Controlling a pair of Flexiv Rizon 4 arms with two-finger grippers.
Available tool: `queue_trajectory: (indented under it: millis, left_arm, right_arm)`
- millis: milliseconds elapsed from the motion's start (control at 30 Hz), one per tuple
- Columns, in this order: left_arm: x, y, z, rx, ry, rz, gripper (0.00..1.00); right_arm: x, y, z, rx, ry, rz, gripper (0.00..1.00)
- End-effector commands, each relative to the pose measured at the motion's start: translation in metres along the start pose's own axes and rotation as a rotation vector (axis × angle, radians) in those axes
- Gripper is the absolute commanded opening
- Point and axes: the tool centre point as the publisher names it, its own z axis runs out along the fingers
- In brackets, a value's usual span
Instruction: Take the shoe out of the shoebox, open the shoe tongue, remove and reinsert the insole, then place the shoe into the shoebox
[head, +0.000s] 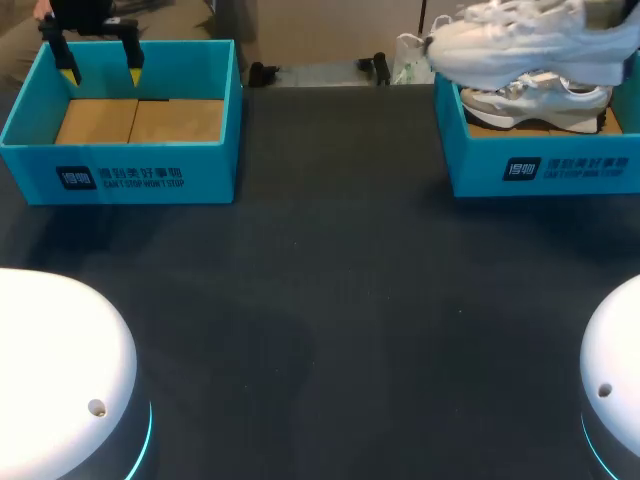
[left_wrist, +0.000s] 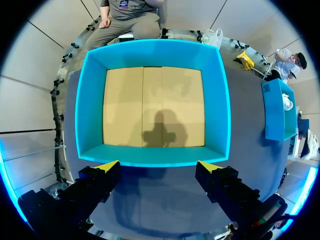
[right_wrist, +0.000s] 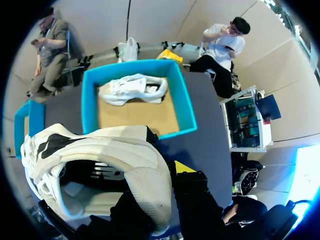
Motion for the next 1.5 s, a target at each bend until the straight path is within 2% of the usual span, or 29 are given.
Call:
queue_trajectory:
  millis: [33, 200, 867, 967, 1033, 1133, 1167, 1233, 1333, 1500]
  left_arm:
    - [0.000, 0.000, 0.000, 0.000, 0.000, 0.000, 1.00]
    - [0.000, 0.000, 0.000, 0.000, 0.000, 0.000, 1.00]
    - [0.000, 0.000, 0.000, 0.000, 0.000, 0.000, 1.00]
    - [0.000, 0.000, 0.000, 0.000, 0.000, 0.000, 1.00]
    - [0.000, 0.000, 0.000, 0.000, 0.000, 0.000, 1.00]
    - [0.000, 0.000, 0.000, 0.000, 0.000, 0.000, 1.00]
    - [0.000, 0.000, 0.000, 0.000, 0.000, 0.000, 1.00]
    - [0.000, 0.000, 0.000, 0.000, 0.000, 0.000, 1.00]
    - [0.000, 0.000, 0.000, 0.000, 0.000, 0.000, 1.00]
    - [0.000, 0.000, 0.000, 0.000, 0.000, 0.000, 1.00]
  right_arm:
    - [0.030, -0.054, -0.023, -0.142, -0.017, -0.010, 0.00]
    - [0.067, -0.083, -0.034, -0.109, -0.008, -0.044, 0.00]
    - [0.067, -0.083, -0.034, -0.109, -0.008, -0.044, 0.00]
    - [0.081, -0.095, -0.017, -0.092, 0.014, -0.044, 0.00]
    - [0.092, -0.105, -0.010, -0.102, -0.003, -0.067, 0.00]
    - [0.110, -0.126, 0.003, -0.074, -0.036, -0.070, 0.00]
    - [0.114, -0.132, 0.007, -0.051, 0.003, -0.063, 0.00]
    - [0.128, -0.146, 0.017, -0.025, 0.002, -0.069, 0.00]
    - [0.150, -0.167, 0.032, 0.073, 0.107, -0.067, 0.00]
    - [0.150, -0.167, 0.032, 0.073, 0.107, -0.067, 0.00]
